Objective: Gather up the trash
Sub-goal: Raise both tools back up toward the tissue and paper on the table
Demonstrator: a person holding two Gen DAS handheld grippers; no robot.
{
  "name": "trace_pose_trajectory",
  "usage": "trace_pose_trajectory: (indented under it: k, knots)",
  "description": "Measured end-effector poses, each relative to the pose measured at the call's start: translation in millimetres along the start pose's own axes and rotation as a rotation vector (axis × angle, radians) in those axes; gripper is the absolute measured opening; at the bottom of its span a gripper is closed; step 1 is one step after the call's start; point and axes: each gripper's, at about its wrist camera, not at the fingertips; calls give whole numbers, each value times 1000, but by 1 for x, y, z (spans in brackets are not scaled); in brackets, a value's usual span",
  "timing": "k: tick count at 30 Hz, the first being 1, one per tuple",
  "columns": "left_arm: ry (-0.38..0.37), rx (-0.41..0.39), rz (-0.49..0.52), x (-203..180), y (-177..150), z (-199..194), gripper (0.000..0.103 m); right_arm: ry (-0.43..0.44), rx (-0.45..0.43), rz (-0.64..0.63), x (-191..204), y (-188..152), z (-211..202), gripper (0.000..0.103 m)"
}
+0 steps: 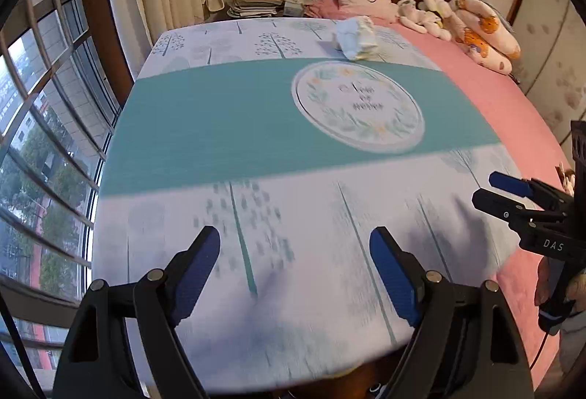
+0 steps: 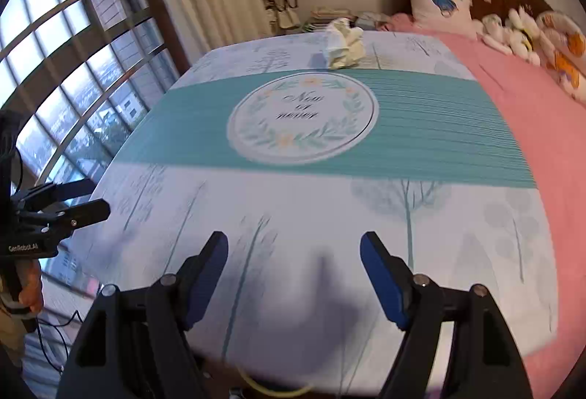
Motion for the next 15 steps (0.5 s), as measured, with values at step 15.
trace_pose_trajectory:
  k: [15]
  knots:
    - [-10, 52, -5, 6, 130, 110, 83, -57, -33, 120, -36, 150, 88, 75]
Point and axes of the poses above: each gripper's, at about its wrist camera, not at the fingertips, and z roughly the way its jaws point, x to its left, y to its top, and after that the axes turned 13 degrees about z, right-handed
